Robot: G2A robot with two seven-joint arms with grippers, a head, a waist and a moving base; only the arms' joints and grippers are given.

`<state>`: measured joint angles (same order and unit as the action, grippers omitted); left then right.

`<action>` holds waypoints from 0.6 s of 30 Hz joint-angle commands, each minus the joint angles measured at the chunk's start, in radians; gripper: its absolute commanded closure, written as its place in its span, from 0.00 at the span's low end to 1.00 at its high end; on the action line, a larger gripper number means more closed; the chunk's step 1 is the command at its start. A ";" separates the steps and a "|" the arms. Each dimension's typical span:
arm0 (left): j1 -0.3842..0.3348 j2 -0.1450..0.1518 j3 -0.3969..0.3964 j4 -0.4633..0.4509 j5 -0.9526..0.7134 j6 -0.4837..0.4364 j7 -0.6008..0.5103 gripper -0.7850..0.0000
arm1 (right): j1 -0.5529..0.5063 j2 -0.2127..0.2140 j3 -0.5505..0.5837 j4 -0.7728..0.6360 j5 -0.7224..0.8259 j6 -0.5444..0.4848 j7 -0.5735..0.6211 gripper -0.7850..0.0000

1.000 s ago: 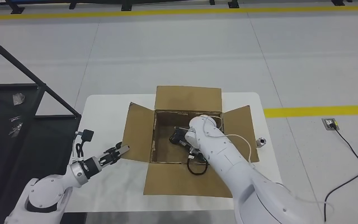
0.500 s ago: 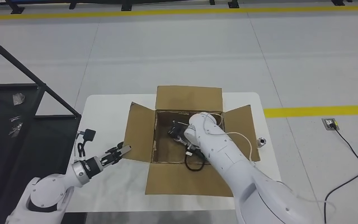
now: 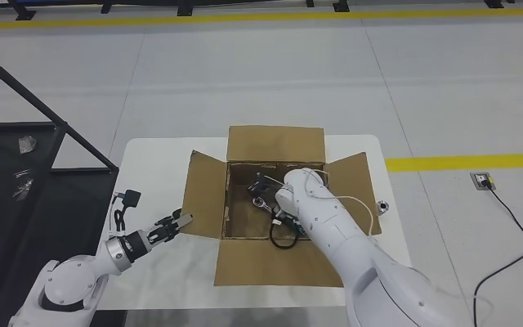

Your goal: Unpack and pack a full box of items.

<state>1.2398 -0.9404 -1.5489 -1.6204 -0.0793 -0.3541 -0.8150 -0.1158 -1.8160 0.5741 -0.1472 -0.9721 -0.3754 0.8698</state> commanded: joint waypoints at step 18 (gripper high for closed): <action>0.003 0.003 0.004 -0.007 -0.008 -0.012 -0.003 1.00 | -0.021 0.013 0.022 -0.020 0.012 0.022 -0.036 0.61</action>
<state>1.2413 -0.9379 -1.5436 -1.6271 -0.0820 -0.3652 -0.8164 -0.1353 -1.8033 0.5957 -0.1657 -0.9596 -0.3568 0.8365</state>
